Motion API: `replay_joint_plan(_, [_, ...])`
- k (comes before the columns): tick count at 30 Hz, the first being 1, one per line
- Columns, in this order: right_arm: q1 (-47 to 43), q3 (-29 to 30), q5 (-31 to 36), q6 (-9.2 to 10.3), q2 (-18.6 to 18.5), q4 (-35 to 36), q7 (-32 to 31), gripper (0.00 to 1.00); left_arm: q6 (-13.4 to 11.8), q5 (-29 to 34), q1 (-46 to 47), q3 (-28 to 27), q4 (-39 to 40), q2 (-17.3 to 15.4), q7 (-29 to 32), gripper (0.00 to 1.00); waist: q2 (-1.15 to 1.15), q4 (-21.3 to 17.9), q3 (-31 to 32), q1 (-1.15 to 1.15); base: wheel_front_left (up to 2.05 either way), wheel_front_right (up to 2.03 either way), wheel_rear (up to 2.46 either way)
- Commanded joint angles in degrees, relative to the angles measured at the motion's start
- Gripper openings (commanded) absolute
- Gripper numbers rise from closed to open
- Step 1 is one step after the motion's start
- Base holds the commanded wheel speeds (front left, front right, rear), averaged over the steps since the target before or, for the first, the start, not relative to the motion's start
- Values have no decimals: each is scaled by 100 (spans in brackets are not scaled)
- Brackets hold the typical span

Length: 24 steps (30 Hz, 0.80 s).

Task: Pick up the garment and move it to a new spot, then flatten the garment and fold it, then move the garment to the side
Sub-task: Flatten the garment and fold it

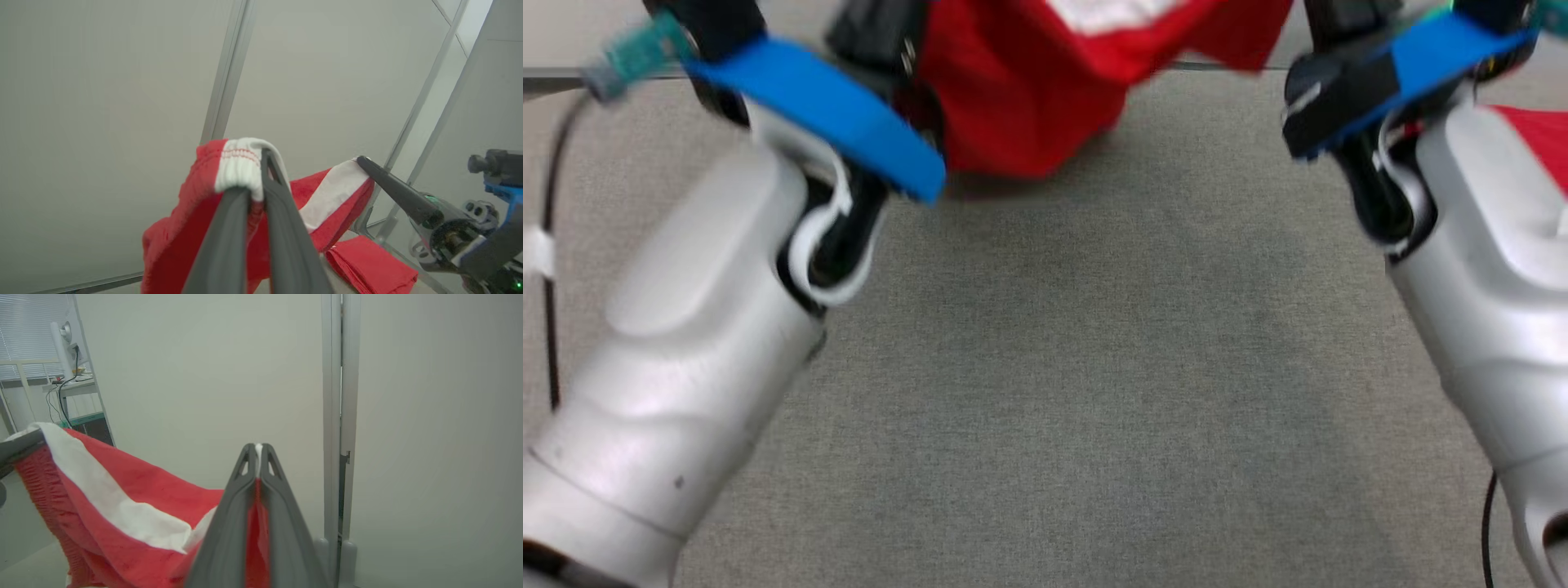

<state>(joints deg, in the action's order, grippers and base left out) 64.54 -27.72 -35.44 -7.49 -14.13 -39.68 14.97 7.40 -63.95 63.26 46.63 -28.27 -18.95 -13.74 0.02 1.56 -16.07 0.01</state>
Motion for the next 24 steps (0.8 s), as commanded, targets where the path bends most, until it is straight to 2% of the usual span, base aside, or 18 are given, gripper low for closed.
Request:
replay_joint_plan(1, [-493, -35, -144, -1, -131, 232, 27, 0, 12, -55, -471, 129, 203, -102, -76, 0, -2, -5, 75, -1, 0, 0, 0])
replay_joint_plan(4, [-1561, -53, -393, -1, -352, 784, 27, 0, 12, -153, -1583, 393, 713, -243, -134, 0, -2, 43, 233, -1, 0, 0, 0])
replay_joint_plan(9, [-3238, 73, -649, -2, -741, 1554, 28, 0, 11, -46, -3416, 175, 1326, -383, -145, 0, -2, 139, 572, -1, 0, 0, 0])
replay_joint_plan(13, [-4370, 336, -777, -2, -845, 1976, 28, 0, 11, 137, -4574, 182, 1570, -472, -148, 0, -2, 173, 871, -1, 0, 0, 0])
replay_joint_plan(17, [-5348, 526, -765, -2, -811, 2334, 28, 0, -32, 274, -5344, 119, 1607, -562, -148, 0, -2, 173, 1138, -1, 0, 0, 0])
replay_joint_plan(24, [-6813, 651, -765, -2, -681, 3036, 28, 0, -143, 533, -6110, -104, 1828, -803, -149, 0, -2, 179, 1348, -1, 0, 0, 0])
